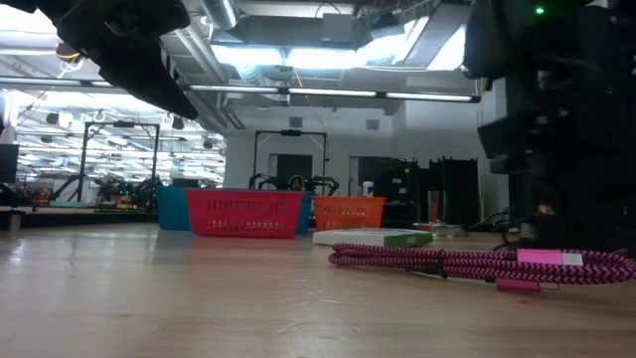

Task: Pick and place items into bin
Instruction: Put the black charger cable into the red bin

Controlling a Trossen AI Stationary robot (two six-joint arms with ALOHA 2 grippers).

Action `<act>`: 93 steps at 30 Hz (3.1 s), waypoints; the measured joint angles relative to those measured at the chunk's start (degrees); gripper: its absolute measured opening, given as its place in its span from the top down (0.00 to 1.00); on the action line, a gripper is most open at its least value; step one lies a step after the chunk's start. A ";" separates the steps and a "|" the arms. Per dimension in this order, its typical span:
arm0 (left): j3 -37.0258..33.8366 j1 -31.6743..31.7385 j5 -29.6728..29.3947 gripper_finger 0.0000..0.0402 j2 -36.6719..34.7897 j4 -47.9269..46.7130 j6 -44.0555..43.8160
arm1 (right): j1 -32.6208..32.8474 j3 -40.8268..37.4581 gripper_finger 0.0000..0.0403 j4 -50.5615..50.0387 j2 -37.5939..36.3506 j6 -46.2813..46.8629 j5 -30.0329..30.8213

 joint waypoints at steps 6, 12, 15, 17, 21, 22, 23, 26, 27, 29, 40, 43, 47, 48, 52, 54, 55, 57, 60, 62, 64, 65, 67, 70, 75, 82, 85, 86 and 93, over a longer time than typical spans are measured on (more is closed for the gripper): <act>-0.02 -0.41 1.03 0.99 -0.01 -0.45 0.71 | -1.84 0.02 0.99 5.50 -3.76 -2.84 -0.57; -0.02 -1.43 2.62 1.00 -0.01 -0.66 2.10 | -5.24 0.04 0.99 9.78 -11.52 -6.78 -0.70; -0.02 -1.49 2.46 0.99 -0.04 -0.66 2.13 | -7.50 0.04 1.00 13.20 -15.38 -9.65 -0.74; -0.02 -1.49 2.39 0.99 -0.04 -0.64 2.13 | -9.03 -0.33 1.00 18.02 -17.25 -12.32 -0.73; -0.02 -1.49 2.38 0.99 -0.04 -0.64 2.13 | -11.68 -1.81 1.00 28.77 -19.19 -18.18 -0.84; -0.02 -1.49 2.38 0.99 -0.04 -0.60 2.13 | -12.31 -2.31 1.00 32.23 -19.28 -19.33 -0.86; -0.02 -1.49 2.38 0.99 -0.04 -0.53 2.13 | -12.89 -2.90 1.00 36.35 -19.28 -20.14 -1.04; -0.02 -1.49 2.35 1.00 -0.04 -0.51 2.14 | -14.94 -5.78 1.00 48.23 -18.82 -22.41 -4.75; -0.02 -1.49 2.34 0.99 -0.04 -0.53 2.14 | -15.59 -6.64 1.00 51.42 -18.37 -22.33 -5.90; -0.02 -1.49 2.32 0.99 -0.04 -0.45 2.13 | -16.70 -8.05 1.00 55.83 -17.72 -21.79 -7.12; -0.02 -1.49 2.27 0.99 -0.04 -0.47 2.56 | -20.11 -9.24 1.00 67.46 -12.43 -20.78 -7.43; -0.02 -1.49 2.27 0.99 -0.04 -0.49 2.57 | -21.00 -9.22 1.00 68.90 -11.73 -20.45 -7.33; -0.02 -1.49 2.27 0.98 -0.04 -0.48 2.58 | -21.87 -7.48 1.00 71.11 -9.54 -17.60 -5.36; -0.02 -1.49 2.27 0.98 -0.04 -0.49 2.58 | -22.02 -6.17 1.00 70.47 -8.60 -17.56 -5.15; -0.02 -1.49 2.17 0.98 -0.04 -0.49 2.60 | -22.57 1.46 1.00 64.17 -2.95 -18.35 -4.87; -0.02 -1.49 2.16 0.98 -0.04 -0.47 2.61 | -23.33 5.91 1.00 60.77 0.60 -18.49 -4.96; -0.02 -1.49 2.16 0.98 -0.04 -0.51 2.61 | -23.83 8.07 1.00 58.97 2.21 -18.53 -4.99; -0.02 -1.49 2.17 0.98 -0.04 -0.63 2.61 | -25.00 12.71 1.00 55.85 5.57 -19.09 -4.87; -0.02 -1.49 2.19 0.98 -0.04 -1.48 2.60 | -26.55 19.72 1.00 47.80 9.76 -20.01 -4.77; -0.02 -1.49 2.20 0.98 -0.04 -2.26 2.59 | -27.39 24.32 1.00 42.10 11.81 -20.24 -4.81; -0.02 -1.49 2.21 0.98 -0.04 -2.52 2.58 | -28.19 28.83 1.00 35.52 13.16 -20.30 -4.86; -0.02 -1.49 2.21 0.98 -0.04 -2.57 2.58 | -28.52 31.38 1.00 32.49 13.87 -20.27 -4.87; -0.02 -1.49 2.17 0.98 -0.04 -2.67 2.59 | -29.04 36.48 1.00 24.74 15.21 -19.63 -4.85; -0.02 -1.44 2.16 0.98 -0.04 -2.67 2.59 | -29.58 45.08 1.00 12.03 18.25 -18.62 -4.80; -0.02 -1.44 2.16 0.98 -0.04 -2.74 2.58 | -29.59 54.06 1.00 4.05 23.15 -20.70 -4.85; -0.02 -1.44 2.15 0.98 -0.04 -2.95 2.58 | -29.58 55.38 1.00 5.61 28.23 -21.07 -8.17; -0.02 -1.44 2.14 0.98 -0.04 -3.05 2.58 | -29.58 55.30 1.00 5.98 30.29 -21.07 -9.54; -0.02 -1.44 2.14 0.98 -0.04 -3.05 2.58 | -29.58 55.30 1.00 6.77 30.92 -21.11 -9.79; -0.02 -1.44 2.13 0.98 -0.04 -3.06 2.56 | -29.58 55.30 1.00 8.30 32.71 -21.52 -9.82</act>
